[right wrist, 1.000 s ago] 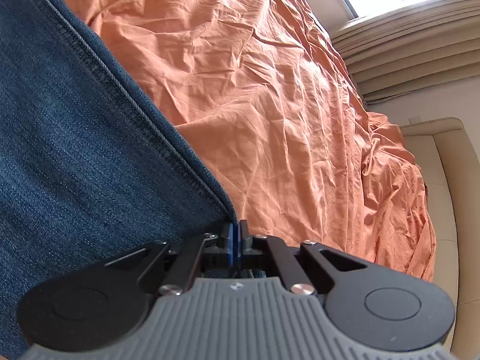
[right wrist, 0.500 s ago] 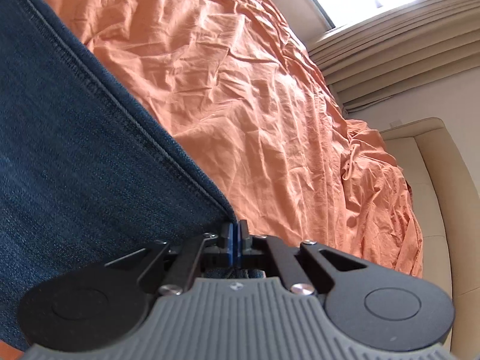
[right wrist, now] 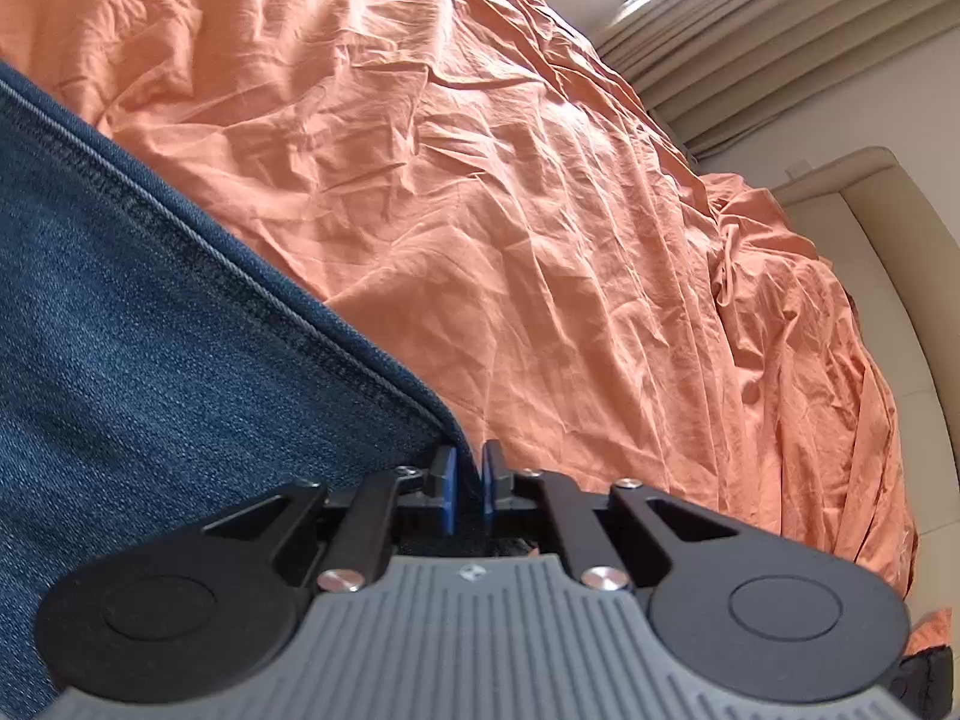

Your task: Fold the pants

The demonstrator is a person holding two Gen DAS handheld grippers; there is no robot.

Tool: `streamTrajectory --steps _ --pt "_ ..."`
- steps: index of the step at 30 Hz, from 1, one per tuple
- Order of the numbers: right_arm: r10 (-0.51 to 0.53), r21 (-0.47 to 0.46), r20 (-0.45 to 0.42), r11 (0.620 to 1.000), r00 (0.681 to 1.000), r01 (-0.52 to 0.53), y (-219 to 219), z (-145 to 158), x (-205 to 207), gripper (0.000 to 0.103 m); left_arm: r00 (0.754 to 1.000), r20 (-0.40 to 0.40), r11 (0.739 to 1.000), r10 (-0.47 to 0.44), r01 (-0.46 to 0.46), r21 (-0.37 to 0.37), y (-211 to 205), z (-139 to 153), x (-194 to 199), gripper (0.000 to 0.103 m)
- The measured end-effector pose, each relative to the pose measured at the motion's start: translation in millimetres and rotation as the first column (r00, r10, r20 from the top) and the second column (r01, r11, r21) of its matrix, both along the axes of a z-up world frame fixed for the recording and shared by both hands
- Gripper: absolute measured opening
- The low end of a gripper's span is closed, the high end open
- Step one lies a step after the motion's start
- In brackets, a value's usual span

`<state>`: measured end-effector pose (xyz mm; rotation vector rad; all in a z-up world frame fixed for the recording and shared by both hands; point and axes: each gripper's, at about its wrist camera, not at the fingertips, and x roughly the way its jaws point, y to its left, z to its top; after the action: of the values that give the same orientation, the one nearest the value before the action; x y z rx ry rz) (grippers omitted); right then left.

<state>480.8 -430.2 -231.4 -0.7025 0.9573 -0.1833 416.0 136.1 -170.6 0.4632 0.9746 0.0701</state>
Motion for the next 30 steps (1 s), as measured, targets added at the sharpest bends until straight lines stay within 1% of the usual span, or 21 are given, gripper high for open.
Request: streamTrajectory --steps 1,2,4,5,7,9,11,13,16,18,19,20,21,22,23,24,25,26,27,28,30 --pt "-0.006 0.019 0.012 1.0 1.0 0.005 0.6 4.3 -3.5 0.032 1.0 0.001 1.0 0.0 0.0 -0.005 0.0 3.0 -1.9 0.061" --pt "-0.017 0.034 0.021 0.999 1.0 0.016 2.1 9.4 -7.3 0.032 1.0 0.011 1.0 -0.001 0.001 -0.017 0.8 8.1 -6.4 0.068" --pt "-0.043 0.074 0.039 0.996 0.998 0.04 8.5 22.5 -17.2 0.032 0.999 0.035 0.999 0.011 -0.009 -0.039 3.7 22.0 -17.4 0.068" --pt "-0.053 0.114 0.048 0.992 0.997 0.048 13.3 30.7 -23.6 0.032 0.999 0.045 0.998 0.017 -0.015 -0.055 6.4 29.9 -24.1 0.068" --pt "-0.075 0.22 0.056 0.974 0.996 0.061 25.5 47.8 -37.8 0.033 0.997 0.069 0.993 0.039 -0.031 -0.116 15.2 49.7 -41.8 0.068" --pt "-0.079 0.345 0.057 0.937 0.995 0.055 44.2 65.3 -54.9 0.035 0.994 0.084 0.977 0.072 -0.053 -0.205 31.3 69.7 -61.3 0.068" --pt "-0.061 0.449 0.058 0.893 0.996 0.028 69.6 79.6 -75.2 0.037 0.988 0.099 0.953 0.118 -0.084 -0.292 52.5 88.8 -85.4 0.068" --pt "-0.026 0.525 0.06 0.851 0.998 -0.01 99.4 87.3 -93.1 0.039 0.974 0.115 0.921 0.193 -0.139 -0.364 78.1 104.0 -111.0 0.068" --pt "0.008 0.609 0.06 0.792 0.998 -0.043 146.0 88.1 -115.3 0.039 0.941 0.123 0.857 0.316 -0.227 -0.462 119.4 115.2 -152.2 0.068" --pt "0.014 0.651 0.051 0.758 0.999 -0.043 174.4 81.2 -126.5 0.039 0.911 0.125 0.814 0.394 -0.282 -0.507 143.2 114.9 -177.9 0.069" --pt "0.012 0.675 0.038 0.737 0.999 -0.034 186.9 76.0 -131.7 0.039 0.893 0.122 0.789 0.433 -0.31 -0.531 154.8 111.9 -189.4 0.069" --pt "0.009 0.699 0.029 0.714 1.0 -0.027 196.5 70.9 -134.7 0.038 0.876 0.114 0.758 0.469 -0.333 -0.561 165.6 107.3 -200.6 0.071" --pt "0.009 0.725 0.024 0.688 1.0 -0.024 207.3 64.4 -137.4 0.038 0.854 0.102 0.717 0.51 -0.357 -0.599 177.2 100.3 -211.5 0.072" --pt "0.006 0.741 0.02 0.672 1.0 -0.019 216.9 58.2 -140.2 0.038 0.831 0.087 0.67 0.55 -0.376 -0.64 187.9 91.8 -221.2 0.072" --pt "0.006 0.751 0.016 0.66 1.0 -0.016 224.7 52.6 -141.7 0.038 0.807 0.067 0.616 0.587 -0.391 -0.684 198.1 81.4 -229.5 0.073" --pt "0.012 0.763 0.01 0.646 1.0 -0.015 232.1 45.8 -143.5 0.038 0.778 0.042 0.552 0.627 -0.405 -0.729 209.2 69.4 -237.9 0.073" --pt "0.015 0.776 0.007 0.631 1.0 -0.015 237.0 40.2 -145.0 0.038 0.754 0.023 0.499 0.657 -0.412 -0.762 217.6 58.6 -244.2 0.074" --pt "0.017 0.789 0.006 0.615 1.0 -0.016 241.0 35.2 -145.9 0.038 0.723 -0.006 0.432 0.691 -0.419 -0.798 227.2 43.3 -250.0 0.075" --pt "0.018 0.807 0.004 0.591 1.0 -0.014 242.5 28.9 -145.3 0.038 0.699 -0.034 0.375 0.715 -0.424 -0.824 233.6 29.2 -252.9 0.075" --pt "0.019 0.819 0.004 0.573 1.0 -0.015 243.8 24.1 -145.8 0.038 0.678 -0.064 0.318 0.733 -0.424 -0.848 238.8 15.2 -253.7 0.076" --pt "0.025 0.839 0.007 0.543 1.0 -0.02 242.2 14.5 -146.4 0.039 0.643 -0.131 0.198 0.754 -0.413 -0.889 248.5 -12.3 -254.7 0.076"
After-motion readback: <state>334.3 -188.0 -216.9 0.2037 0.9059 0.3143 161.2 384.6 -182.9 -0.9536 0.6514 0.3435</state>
